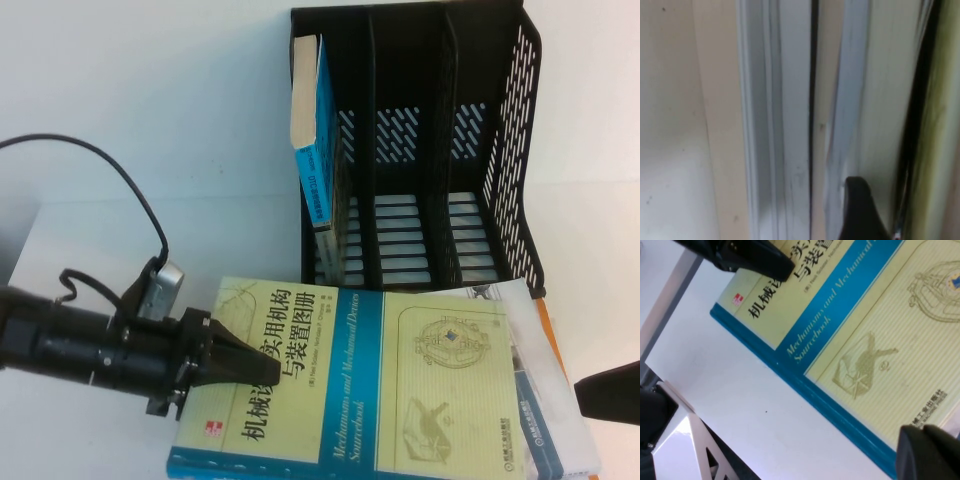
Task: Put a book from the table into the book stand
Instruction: Pick up the book with your left arm, then place the book on the book shelf
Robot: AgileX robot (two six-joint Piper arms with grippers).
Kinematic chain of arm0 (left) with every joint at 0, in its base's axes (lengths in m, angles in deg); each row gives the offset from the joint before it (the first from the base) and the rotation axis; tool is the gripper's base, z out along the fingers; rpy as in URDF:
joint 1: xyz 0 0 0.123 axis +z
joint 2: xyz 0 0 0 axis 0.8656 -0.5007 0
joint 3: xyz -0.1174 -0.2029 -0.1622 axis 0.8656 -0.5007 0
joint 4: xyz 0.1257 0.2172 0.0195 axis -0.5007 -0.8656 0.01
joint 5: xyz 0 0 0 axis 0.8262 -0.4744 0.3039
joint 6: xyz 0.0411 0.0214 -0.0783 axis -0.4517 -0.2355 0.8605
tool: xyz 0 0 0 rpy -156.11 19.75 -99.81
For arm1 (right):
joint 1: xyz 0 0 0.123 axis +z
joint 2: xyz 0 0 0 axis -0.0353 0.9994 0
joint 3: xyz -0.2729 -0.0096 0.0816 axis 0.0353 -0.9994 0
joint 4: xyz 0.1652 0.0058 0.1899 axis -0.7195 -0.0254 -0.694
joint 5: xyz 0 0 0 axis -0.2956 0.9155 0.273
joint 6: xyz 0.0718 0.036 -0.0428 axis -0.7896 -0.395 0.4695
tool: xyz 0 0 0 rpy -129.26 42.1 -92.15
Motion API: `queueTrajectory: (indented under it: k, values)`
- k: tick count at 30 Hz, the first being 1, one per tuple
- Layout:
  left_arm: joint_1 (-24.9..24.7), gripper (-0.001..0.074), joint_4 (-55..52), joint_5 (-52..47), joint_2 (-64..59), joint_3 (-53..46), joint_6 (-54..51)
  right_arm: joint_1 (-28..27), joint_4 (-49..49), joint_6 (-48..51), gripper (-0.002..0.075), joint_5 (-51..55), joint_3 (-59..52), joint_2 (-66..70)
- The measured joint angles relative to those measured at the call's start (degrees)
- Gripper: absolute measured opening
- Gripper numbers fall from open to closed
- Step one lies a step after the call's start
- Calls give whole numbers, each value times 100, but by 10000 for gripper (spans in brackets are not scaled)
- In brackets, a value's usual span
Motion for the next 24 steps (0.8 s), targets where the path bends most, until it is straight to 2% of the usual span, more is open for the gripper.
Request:
queueTrajectory:
  k: [7, 16, 20, 24]
  values:
    - [0, 368, -958, 20, 845, 589, 1113, 0, 23, -21, 8, 0, 0, 0]
    - [-111, 216, -2281, -150, 2566, 1962, 3003, 0, 33, -21, 8, -43, 0, 0]
    - [-354, 193, -3014, -238, 2959, 2663, 3613, 0, 33, -21, 8, -65, 0, 0]
    - [-831, 193, -3554, -306, 3015, 3269, 4029, 0, 33, -21, 8, -69, 0, 0]
